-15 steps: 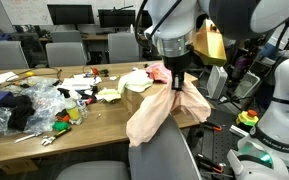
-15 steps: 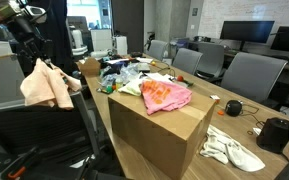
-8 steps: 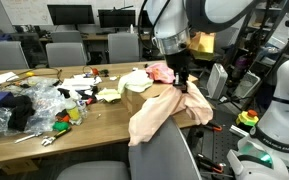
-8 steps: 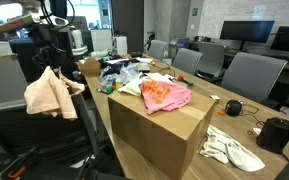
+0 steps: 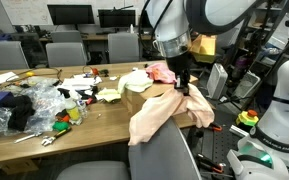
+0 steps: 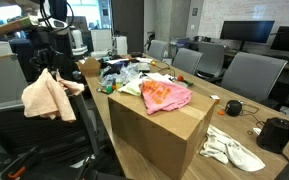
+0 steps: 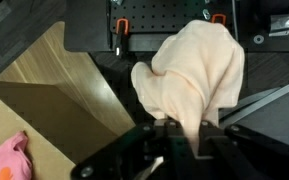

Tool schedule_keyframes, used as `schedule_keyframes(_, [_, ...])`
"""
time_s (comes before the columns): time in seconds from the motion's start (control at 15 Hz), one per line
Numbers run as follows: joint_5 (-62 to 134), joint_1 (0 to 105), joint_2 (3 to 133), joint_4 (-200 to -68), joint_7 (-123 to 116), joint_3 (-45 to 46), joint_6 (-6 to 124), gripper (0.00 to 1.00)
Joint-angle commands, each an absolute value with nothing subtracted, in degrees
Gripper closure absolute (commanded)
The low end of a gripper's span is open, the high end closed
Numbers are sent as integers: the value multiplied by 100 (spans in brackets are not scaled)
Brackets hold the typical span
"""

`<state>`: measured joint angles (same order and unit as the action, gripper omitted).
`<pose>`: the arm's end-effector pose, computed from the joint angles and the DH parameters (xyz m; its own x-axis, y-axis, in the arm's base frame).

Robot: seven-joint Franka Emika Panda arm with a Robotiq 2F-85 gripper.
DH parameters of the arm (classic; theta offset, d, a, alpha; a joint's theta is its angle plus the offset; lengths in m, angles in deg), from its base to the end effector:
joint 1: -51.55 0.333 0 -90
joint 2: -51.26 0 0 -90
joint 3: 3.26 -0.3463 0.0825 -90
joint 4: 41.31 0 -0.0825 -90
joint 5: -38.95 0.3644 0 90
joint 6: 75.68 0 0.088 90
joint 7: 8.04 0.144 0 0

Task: Pick up the clothes on the box and put them on the box.

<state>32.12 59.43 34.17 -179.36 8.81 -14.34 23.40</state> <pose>0.3458 0.1037 0.4048 0.9483 0.0131 -0.3170 0.1004 -0.9602 0.2606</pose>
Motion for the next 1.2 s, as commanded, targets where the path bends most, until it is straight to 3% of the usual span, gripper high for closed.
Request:
schedule_keyframes(0.0, [3136,5910,3372,-18130,1017,-1487,2368,97])
schedule_keyframes(0.53, [3199,5747,3422,-18445,1031,-1303,2480,97])
schedule_keyframes(0.6, [3193,5735,3430,-18455,1038,-1296,2495,84])
schedule_keyframes(0.67, [3215,5732,3416,-18461,1014,-1285,2491,63])
schedule_keyframes(1.13, [3265,5649,3353,-18445,960,-1145,2580,11])
